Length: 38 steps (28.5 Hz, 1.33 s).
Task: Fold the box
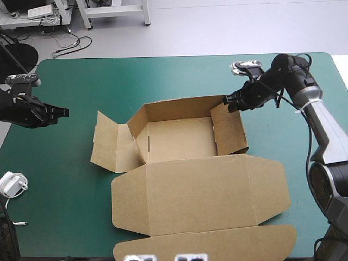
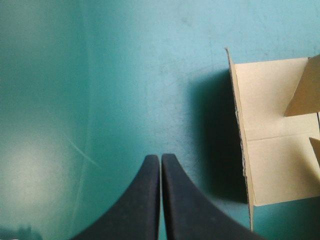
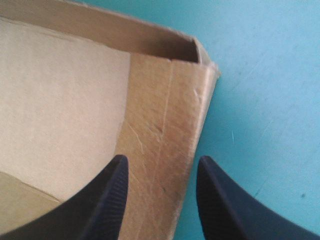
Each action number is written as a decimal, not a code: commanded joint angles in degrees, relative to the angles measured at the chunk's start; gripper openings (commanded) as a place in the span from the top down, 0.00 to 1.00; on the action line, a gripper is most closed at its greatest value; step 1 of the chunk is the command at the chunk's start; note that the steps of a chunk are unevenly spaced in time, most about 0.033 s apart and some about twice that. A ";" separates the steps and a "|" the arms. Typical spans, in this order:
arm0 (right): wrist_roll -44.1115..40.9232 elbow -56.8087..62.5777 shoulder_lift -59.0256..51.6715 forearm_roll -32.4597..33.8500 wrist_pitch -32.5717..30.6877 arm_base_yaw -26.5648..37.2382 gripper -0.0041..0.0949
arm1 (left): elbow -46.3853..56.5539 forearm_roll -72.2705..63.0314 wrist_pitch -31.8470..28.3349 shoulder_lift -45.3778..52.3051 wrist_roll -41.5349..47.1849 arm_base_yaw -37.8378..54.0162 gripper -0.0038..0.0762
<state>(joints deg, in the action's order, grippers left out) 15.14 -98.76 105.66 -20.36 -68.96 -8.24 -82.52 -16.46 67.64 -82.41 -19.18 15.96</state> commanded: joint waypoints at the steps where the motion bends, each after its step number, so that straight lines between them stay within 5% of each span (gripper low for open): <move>1: -4.12 -8.35 -3.54 0.10 -2.76 0.16 0.54 | -1.31 -2.13 -1.78 1.86 -0.61 0.05 0.95; 6: -10.73 -10.73 -10.03 8.33 -2.76 0.16 0.61 | -1.31 -2.64 -1.33 1.86 -0.32 0.05 0.95; 10: -10.47 -5.44 -14.49 8.84 -2.76 0.16 0.61 | -1.31 -4.79 0.21 1.86 -0.18 0.05 0.95; 19: -4.68 8.08 -11.70 3.40 2.24 0.16 0.61 | -1.31 -12.63 5.15 1.86 -0.18 0.05 0.95; 31: 3.69 8.35 -1.08 -2.51 4.03 0.16 0.61 | -1.31 -13.21 6.21 1.86 0.37 0.05 0.95; 33: 3.69 8.35 0.18 -4.55 4.34 0.16 0.67 | -1.31 -13.21 6.21 1.86 0.37 0.05 0.95; 37: 3.99 8.35 1.89 -6.07 4.48 0.16 0.97 | -1.31 -13.21 5.70 1.36 0.37 0.05 0.95; 38: 3.88 8.35 1.89 -6.24 4.64 0.16 0.97 | -1.31 -13.21 5.37 1.24 0.37 0.05 0.95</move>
<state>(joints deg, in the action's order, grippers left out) 18.22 -89.16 109.56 -23.35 -65.02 -8.16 -82.52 -26.96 71.10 -82.51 -19.24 16.02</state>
